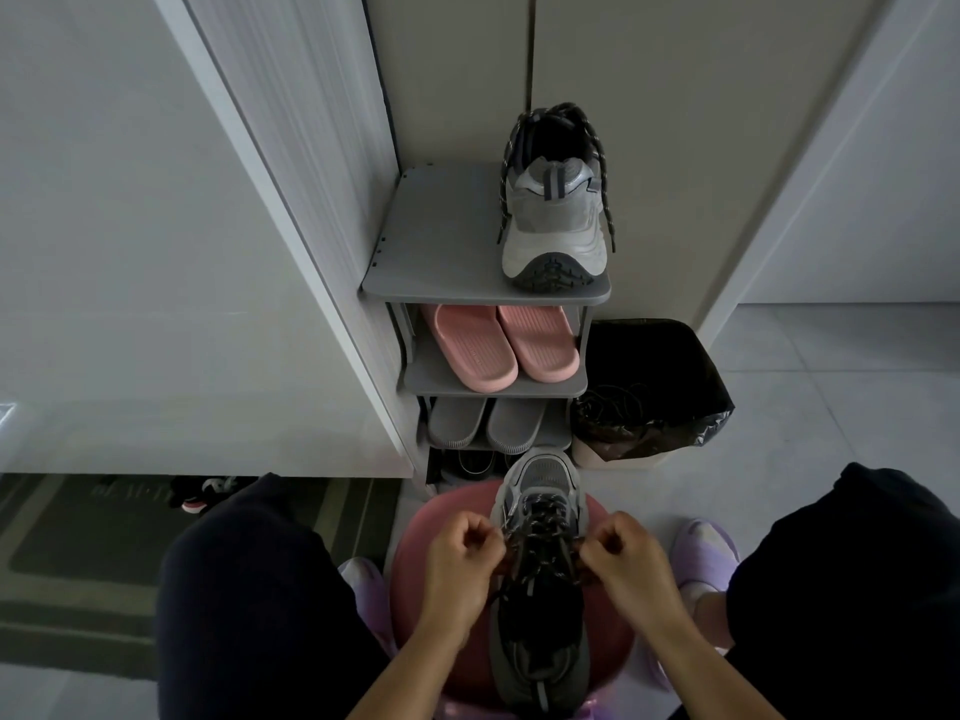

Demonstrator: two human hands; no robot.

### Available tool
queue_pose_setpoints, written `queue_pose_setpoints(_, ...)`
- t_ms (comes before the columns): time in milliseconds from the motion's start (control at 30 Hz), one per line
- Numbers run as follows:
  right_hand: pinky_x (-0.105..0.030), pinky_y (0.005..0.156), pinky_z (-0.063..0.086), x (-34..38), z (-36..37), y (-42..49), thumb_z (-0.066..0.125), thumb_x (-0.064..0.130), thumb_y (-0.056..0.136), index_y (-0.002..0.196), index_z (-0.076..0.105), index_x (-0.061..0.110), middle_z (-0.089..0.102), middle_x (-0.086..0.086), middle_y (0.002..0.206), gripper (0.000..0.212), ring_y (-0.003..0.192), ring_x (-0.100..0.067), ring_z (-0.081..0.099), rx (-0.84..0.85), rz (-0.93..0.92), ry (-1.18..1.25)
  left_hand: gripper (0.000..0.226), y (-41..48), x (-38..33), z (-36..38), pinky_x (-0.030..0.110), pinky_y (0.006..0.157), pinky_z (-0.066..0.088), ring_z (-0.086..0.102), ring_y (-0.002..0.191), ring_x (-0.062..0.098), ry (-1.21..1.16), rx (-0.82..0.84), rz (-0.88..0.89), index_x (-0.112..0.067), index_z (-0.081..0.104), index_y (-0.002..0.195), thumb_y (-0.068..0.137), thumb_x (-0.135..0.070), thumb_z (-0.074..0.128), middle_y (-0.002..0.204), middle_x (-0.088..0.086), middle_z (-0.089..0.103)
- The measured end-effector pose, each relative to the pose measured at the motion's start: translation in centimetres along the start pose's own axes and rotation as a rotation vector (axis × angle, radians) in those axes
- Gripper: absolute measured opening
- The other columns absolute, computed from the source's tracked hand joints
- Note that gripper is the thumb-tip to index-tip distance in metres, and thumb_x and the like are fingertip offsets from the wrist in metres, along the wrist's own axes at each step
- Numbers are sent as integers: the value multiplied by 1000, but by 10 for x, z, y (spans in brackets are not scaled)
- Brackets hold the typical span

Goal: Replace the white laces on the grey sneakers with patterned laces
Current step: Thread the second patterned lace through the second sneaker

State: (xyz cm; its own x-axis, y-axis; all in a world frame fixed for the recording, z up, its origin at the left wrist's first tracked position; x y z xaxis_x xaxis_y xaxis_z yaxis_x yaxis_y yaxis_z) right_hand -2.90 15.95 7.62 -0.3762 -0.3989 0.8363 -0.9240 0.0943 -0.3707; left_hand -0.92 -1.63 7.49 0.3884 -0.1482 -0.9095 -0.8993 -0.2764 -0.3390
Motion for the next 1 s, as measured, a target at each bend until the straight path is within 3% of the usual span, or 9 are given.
queue_pose_setpoints(67,-29,55,37,-4,2,1,60,-2,77,61,42,11,46,-6,56,27,56,-18,41,29,50,66,21,0,1,0,16,56,42,49,59,8,-48,62,-49,-12,54,68,85,0,58,63,-1,55)
queue_pose_setpoints(133,-33,57,37,-6,6,0,59,-1,79,63,43,11,47,-6,55,26,56,-18,43,62,92,151,16,0,-2,2,16,59,44,52,63,8,-53,128,-62,-13,56,73,87,-5,58,68,-1,57)
queue_pose_setpoints(267,-28,54,42,-2,8,-3,60,5,86,72,53,6,56,-6,55,16,53,-17,51,128,117,328,6,0,-6,6,12,67,46,57,73,5,42,222,4,-20,59,86,86,-15,63,78,-6,61)
queue_pose_setpoints(367,-21,51,43,0,8,-5,57,5,88,76,58,5,57,-2,55,12,51,-11,52,179,110,335,9,-2,-5,7,16,70,47,58,71,3,110,245,23,-21,61,83,88,-14,60,77,-5,64)
queue_pose_setpoints(567,-21,54,43,-6,6,-6,55,5,89,76,59,4,58,-6,59,14,55,-14,52,195,205,433,3,-3,1,2,15,67,49,61,71,5,17,229,-56,-14,64,87,88,-15,62,78,-2,66)
queue_pose_setpoints(667,-20,56,43,-6,6,-8,57,6,88,80,61,4,59,-5,62,10,56,-12,52,232,180,415,9,-7,1,1,13,59,45,55,63,4,-9,236,-86,-17,61,80,88,-13,61,71,-4,60)
queue_pose_setpoints(800,-21,57,44,-4,4,-10,58,7,88,79,61,4,60,-4,62,10,57,-12,52,222,158,372,13,-8,1,2,16,65,44,53,67,5,71,225,-25,-22,58,78,88,-15,61,72,-5,59)
queue_pose_setpoints(900,-21,58,40,-2,-3,-13,62,15,87,70,57,10,58,-3,62,18,59,-12,50,265,144,296,9,-10,1,3,13,67,45,56,70,1,132,273,19,-25,58,82,83,-25,67,75,-9,61)
queue_pose_setpoints(1000,-15,53,34,-1,-4,-16,69,18,82,67,55,14,50,9,54,21,53,-5,43,355,59,97,26,-11,6,6,24,75,48,60,81,11,275,268,80,-28,56,87,71,-44,68,89,-2,64)
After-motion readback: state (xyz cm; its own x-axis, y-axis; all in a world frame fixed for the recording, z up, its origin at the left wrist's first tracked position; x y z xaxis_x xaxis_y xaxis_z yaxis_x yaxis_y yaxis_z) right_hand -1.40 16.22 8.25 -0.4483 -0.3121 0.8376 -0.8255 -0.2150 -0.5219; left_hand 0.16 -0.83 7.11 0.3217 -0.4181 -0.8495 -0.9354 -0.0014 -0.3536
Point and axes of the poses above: each hand's wrist, its own y-axis towards the middle knuckle, its own z-axis out of the palm, x = y × z, the point moved 3 cm from there along y, towards the middle knuckle
